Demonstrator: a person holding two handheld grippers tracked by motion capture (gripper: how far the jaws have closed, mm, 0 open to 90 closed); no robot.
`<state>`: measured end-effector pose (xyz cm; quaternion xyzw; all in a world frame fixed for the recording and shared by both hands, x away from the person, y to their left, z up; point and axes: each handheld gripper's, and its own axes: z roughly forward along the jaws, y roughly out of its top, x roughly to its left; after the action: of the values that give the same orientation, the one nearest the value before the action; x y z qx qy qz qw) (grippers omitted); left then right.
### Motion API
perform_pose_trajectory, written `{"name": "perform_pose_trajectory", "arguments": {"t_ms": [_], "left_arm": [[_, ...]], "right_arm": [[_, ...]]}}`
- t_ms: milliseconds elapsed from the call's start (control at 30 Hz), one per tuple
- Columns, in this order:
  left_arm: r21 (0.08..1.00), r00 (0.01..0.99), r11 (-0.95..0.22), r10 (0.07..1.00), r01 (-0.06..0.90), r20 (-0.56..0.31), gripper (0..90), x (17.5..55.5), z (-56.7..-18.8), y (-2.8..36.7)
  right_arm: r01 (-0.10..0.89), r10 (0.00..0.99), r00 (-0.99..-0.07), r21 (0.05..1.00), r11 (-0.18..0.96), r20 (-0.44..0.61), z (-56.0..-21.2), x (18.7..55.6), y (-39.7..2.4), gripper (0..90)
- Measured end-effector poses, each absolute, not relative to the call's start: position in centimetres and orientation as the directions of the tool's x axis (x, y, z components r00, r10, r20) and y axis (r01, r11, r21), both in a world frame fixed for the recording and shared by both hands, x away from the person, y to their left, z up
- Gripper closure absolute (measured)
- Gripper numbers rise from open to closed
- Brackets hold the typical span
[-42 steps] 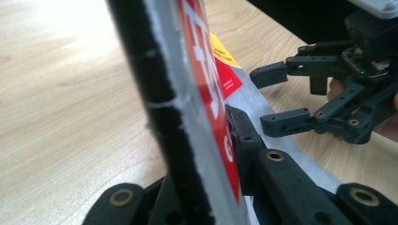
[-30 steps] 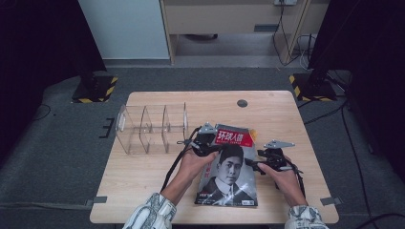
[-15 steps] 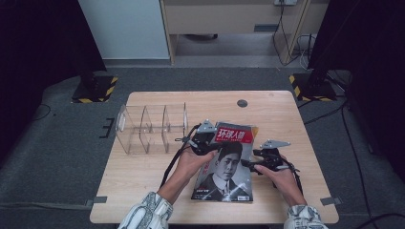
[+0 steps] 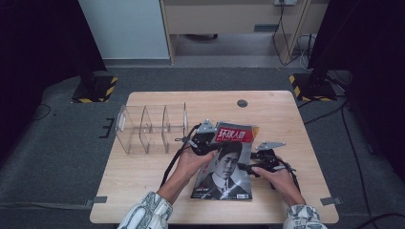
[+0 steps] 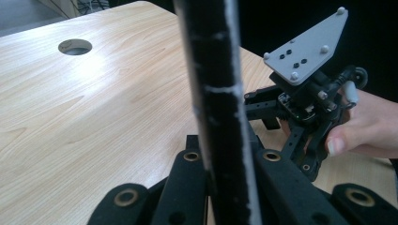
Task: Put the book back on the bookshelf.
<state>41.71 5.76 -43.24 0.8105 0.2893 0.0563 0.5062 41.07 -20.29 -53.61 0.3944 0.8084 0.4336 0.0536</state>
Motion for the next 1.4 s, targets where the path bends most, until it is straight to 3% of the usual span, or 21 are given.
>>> {"name": "perform_pose_trajectory", "arguments": {"t_ms": [567, 1167, 1400], "left_arm": [[0.868, 0.838, -0.317, 0.515, 0.383, -0.181, 86.2, 41.7, -42.6, 5.4], [0.879, 0.831, -0.287, 0.522, 0.381, -0.190, 86.2, 42.4, -42.4, 6.4], [0.880, 0.833, -0.286, 0.520, 0.378, -0.189, 86.2, 42.4, -42.5, 6.4]], "right_arm": [[0.562, 0.657, -0.717, 0.751, 0.347, 0.233, -53.4, 41.1, -20.1, 33.0], [0.523, 0.695, -0.708, 0.754, 0.396, 0.126, -51.3, 40.9, -20.6, 64.4], [0.527, 0.707, -0.698, 0.751, 0.399, 0.114, -51.1, 41.0, -20.6, 71.3]]}}
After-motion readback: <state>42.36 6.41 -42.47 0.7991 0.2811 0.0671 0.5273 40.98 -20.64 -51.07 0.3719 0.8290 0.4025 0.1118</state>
